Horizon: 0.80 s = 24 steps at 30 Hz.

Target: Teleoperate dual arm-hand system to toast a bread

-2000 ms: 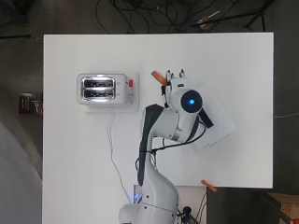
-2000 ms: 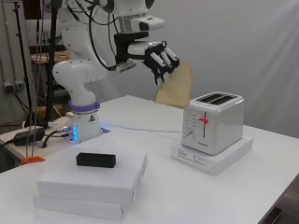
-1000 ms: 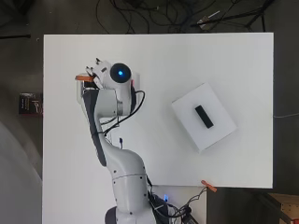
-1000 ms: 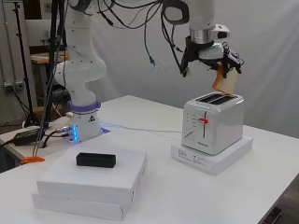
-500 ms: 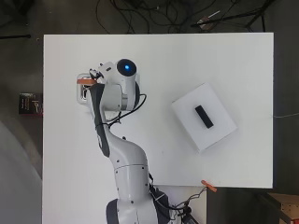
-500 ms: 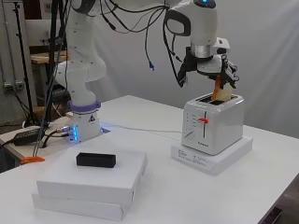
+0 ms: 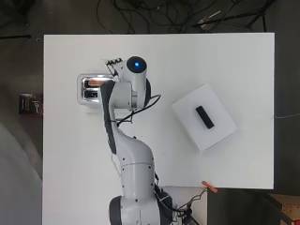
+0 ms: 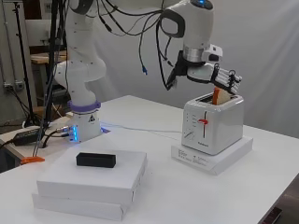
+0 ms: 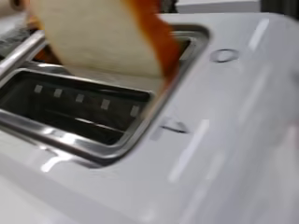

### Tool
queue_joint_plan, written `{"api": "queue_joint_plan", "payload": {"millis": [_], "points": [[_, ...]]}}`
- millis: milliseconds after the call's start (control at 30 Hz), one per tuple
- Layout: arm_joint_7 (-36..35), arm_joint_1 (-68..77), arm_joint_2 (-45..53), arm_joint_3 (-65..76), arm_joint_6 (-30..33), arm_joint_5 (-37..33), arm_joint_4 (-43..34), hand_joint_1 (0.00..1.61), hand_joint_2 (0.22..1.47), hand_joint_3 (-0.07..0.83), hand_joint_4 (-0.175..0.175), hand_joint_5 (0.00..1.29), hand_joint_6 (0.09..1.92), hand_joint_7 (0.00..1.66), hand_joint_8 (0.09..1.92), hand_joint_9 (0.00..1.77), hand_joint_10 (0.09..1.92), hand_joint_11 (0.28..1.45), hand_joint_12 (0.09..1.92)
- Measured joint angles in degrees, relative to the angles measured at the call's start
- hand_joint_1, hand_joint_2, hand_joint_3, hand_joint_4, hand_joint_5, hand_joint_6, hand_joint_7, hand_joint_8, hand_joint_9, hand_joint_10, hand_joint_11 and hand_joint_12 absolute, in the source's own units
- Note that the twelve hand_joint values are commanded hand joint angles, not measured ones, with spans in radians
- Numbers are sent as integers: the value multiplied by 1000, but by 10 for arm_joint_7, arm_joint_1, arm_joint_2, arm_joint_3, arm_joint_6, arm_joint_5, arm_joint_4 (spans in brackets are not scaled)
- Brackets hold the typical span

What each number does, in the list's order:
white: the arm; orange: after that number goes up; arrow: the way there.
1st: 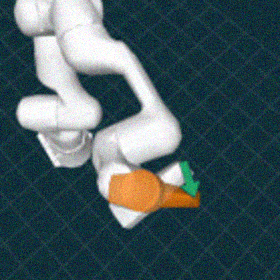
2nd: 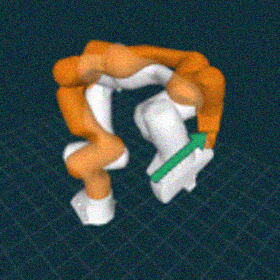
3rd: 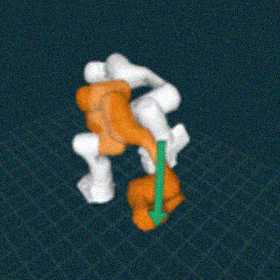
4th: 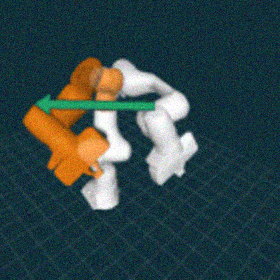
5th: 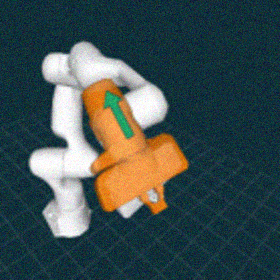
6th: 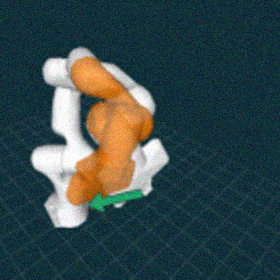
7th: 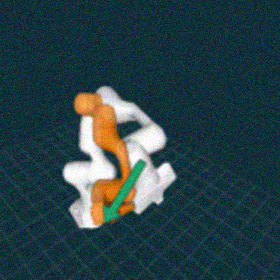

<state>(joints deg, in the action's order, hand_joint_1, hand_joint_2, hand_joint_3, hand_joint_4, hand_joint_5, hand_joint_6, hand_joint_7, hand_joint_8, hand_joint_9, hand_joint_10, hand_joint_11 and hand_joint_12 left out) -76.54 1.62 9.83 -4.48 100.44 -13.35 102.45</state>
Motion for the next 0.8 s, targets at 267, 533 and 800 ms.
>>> {"api": "queue_joint_plan", "payload": {"millis": [267, 533, 800], "points": [[77, -16, 13, 82, 37, 66, 21, 49, 1045, 14, -109, 246, 87, 302, 87, 385, 87, 387, 87], [60, -30, 104, 97, 56, 45, -10, 106, 1074, 4, -175, 293, 87, 1187, 1892, 1480, 1885, 1134, 1887], [23, -34, 136, 87, 64, 19, -26, 103, 1086, 0, -175, 314, 87, 1309, 1920, 1593, 1920, 1234, 1920]]}}
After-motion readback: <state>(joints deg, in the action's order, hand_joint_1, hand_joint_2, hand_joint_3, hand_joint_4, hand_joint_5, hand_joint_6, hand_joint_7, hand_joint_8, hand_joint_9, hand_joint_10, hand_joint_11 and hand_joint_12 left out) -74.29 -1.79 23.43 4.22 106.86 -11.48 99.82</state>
